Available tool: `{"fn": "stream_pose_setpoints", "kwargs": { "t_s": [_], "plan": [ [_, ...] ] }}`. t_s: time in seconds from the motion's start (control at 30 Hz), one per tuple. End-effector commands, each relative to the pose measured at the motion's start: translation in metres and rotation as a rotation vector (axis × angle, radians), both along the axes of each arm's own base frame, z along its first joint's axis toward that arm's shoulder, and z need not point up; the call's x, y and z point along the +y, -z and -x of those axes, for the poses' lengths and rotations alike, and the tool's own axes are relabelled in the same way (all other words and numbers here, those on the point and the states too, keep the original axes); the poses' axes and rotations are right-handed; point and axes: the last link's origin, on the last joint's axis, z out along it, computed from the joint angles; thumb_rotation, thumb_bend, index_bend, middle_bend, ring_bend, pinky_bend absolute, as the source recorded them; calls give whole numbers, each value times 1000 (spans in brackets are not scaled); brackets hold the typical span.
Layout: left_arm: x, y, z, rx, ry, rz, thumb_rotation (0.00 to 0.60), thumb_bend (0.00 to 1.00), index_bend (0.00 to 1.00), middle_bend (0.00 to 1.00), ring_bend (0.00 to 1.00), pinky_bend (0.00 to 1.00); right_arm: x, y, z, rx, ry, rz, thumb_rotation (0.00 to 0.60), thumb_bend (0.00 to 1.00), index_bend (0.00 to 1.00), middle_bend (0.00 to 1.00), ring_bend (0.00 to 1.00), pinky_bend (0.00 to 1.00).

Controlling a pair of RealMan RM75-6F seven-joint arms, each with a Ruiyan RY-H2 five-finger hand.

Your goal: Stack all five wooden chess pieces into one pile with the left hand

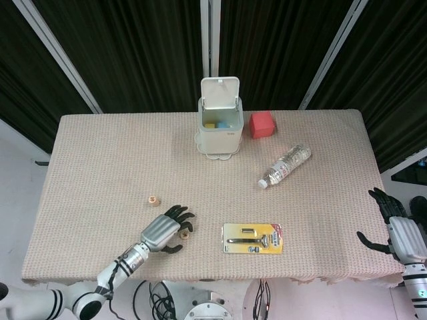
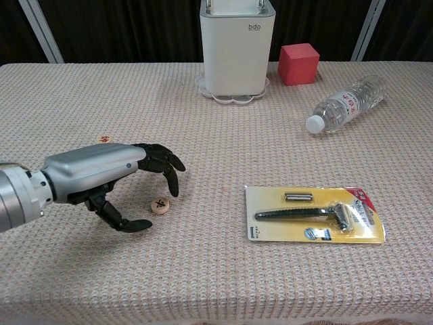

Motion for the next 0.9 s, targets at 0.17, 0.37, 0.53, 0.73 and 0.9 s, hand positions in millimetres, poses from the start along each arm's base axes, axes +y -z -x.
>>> {"fn": "stream_pose_setpoints", "kwargs": {
  "t_s": [0.17,0.37,0.53,0.73,0.9],
  "plan": [
    [6,6,6,32,-18,-5,600,262,347,109,0,0,0,0,1,2,3,-6,600,200,0,0,0,0],
    [8,4,7,41,-23,-16,600,262,389,109,0,0,-1,0,2,3,6,-8,600,200,0,0,0,0],
    [8,4,7,28,-24,-30,600,263,411,110,0,0,-1,1,1,5,3,-10,600,201,0,0,0,0],
    [7,5,8,19,-26,-24,600,264,417,110,0,0,0,2,2,9,10,-15,600,200,0,0,0,0],
    [6,6,7,14,-21,-24,600,264,416,110,0,0,0,2,2,11,11,-17,600,200,0,0,0,0]
  ]
}}
